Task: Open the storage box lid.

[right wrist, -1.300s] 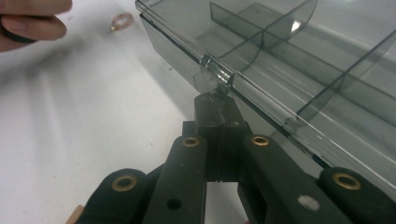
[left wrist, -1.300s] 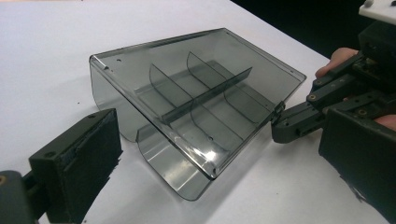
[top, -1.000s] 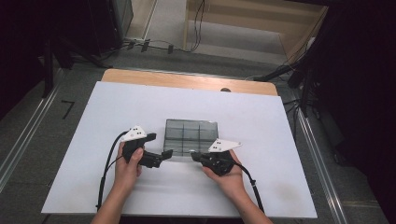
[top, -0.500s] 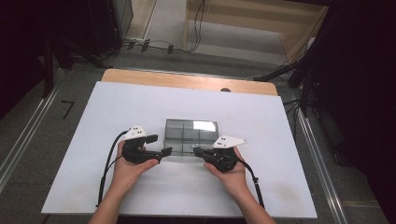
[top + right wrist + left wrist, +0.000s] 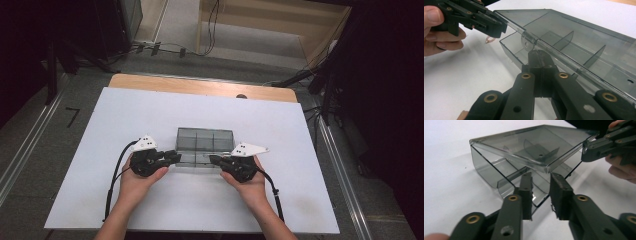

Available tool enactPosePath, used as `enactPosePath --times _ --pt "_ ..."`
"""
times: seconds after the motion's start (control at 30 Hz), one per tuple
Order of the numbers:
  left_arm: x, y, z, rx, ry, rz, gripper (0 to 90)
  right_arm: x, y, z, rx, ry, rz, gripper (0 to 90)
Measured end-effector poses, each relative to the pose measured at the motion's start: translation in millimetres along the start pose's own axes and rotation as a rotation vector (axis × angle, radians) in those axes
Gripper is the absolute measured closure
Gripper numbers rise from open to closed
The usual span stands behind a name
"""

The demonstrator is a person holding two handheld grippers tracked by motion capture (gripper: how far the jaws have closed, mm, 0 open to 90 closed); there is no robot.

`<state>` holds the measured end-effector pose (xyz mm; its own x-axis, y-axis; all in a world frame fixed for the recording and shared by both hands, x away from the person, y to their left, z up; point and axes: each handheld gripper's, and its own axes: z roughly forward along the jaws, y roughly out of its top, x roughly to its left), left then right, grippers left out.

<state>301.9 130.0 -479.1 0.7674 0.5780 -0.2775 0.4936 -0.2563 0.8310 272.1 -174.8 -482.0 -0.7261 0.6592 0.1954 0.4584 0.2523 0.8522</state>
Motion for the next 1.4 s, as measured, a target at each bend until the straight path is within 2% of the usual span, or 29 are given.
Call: enactPosePath --times 0.2,0.3,0.67,0.83,1.0,1.17,1.23,1.33,1.4 --pt "-6.4 0.7 5.3 -0.024 -0.005 0.009 85.6 -0.4 -0.5 0.5 0.004 0.0 -0.002 87.5" --pt "-6.3 1.8 5.0 -0.036 -0.029 -0.005 89.1 0.1 -0.1 -0.2 0.001 0.001 -0.005 87.5" --pt "-6.8 7.2 2.5 -0.076 -0.01 -0.001 89.5 -9.7 1.0 -12.0 -0.021 -0.006 0.012 87.5" --pt "-7.1 12.9 4.4 -0.096 -0.005 0.0 89.5 -17.0 2.5 -19.9 -0.034 -0.026 0.025 87.5" --pt "-7.6 19.7 4.5 -0.107 0.005 0.019 89.5 -22.9 4.1 -28.2 -0.05 -0.046 0.032 87.5" --pt "-6.9 26.0 3.3 -0.105 0.036 0.048 89.5 -30.1 7.8 -35.7 -0.041 -0.08 0.006 87.5" --pt "-5.0 26.7 3.5 -0.112 0.038 0.04 89.5 -35.2 7.9 -38.3 -0.045 -0.085 0.008 87.5" --pt "-1.4 27.6 5.0 -0.124 0.043 0.015 89.5 -42.6 8.0 -38.6 -0.039 -0.082 0.035 87.5" --pt "0.2 29.3 5.6 -0.126 0.045 0.014 89.5 -45.7 8.9 -37.7 -0.036 -0.081 0.033 87.5"
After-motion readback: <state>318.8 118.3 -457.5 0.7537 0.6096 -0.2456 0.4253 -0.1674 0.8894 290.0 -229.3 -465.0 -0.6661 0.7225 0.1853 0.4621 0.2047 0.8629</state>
